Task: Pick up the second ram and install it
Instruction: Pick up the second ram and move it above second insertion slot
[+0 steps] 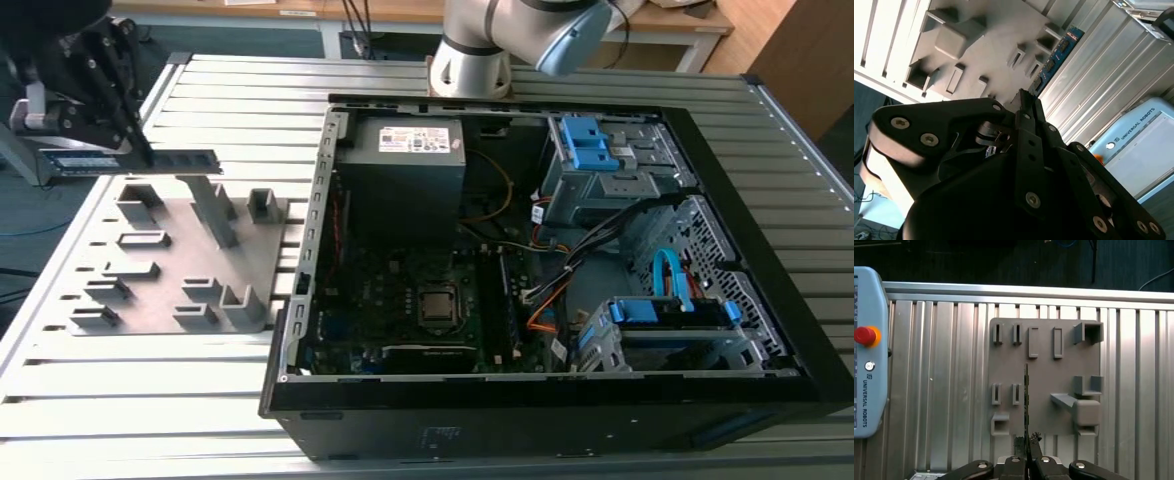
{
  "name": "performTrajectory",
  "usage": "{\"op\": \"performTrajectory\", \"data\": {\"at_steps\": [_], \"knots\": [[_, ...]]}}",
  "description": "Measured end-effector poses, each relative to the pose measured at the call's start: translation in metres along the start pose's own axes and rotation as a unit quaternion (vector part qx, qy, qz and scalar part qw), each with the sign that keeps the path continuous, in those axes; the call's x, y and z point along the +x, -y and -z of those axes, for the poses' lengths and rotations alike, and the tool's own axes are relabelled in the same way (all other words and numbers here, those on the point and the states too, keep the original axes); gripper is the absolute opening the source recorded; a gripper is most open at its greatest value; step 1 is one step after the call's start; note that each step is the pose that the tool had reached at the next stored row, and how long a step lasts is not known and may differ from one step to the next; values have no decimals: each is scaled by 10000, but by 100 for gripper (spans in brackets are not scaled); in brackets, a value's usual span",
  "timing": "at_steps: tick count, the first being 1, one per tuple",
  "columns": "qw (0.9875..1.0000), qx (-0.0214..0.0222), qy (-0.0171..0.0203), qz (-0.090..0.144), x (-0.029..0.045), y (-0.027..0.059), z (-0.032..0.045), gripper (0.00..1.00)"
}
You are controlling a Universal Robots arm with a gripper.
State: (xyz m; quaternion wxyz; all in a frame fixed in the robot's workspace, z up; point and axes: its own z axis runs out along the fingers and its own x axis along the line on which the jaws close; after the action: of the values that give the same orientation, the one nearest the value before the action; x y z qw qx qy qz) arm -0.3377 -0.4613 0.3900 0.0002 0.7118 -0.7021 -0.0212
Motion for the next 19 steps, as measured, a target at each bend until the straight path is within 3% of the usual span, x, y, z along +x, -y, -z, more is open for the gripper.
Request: {"op": "performTrajectory", "data": {"at_steps": [19], "knots": [[10000, -2, 0, 0, 7, 529, 15, 14]]}}
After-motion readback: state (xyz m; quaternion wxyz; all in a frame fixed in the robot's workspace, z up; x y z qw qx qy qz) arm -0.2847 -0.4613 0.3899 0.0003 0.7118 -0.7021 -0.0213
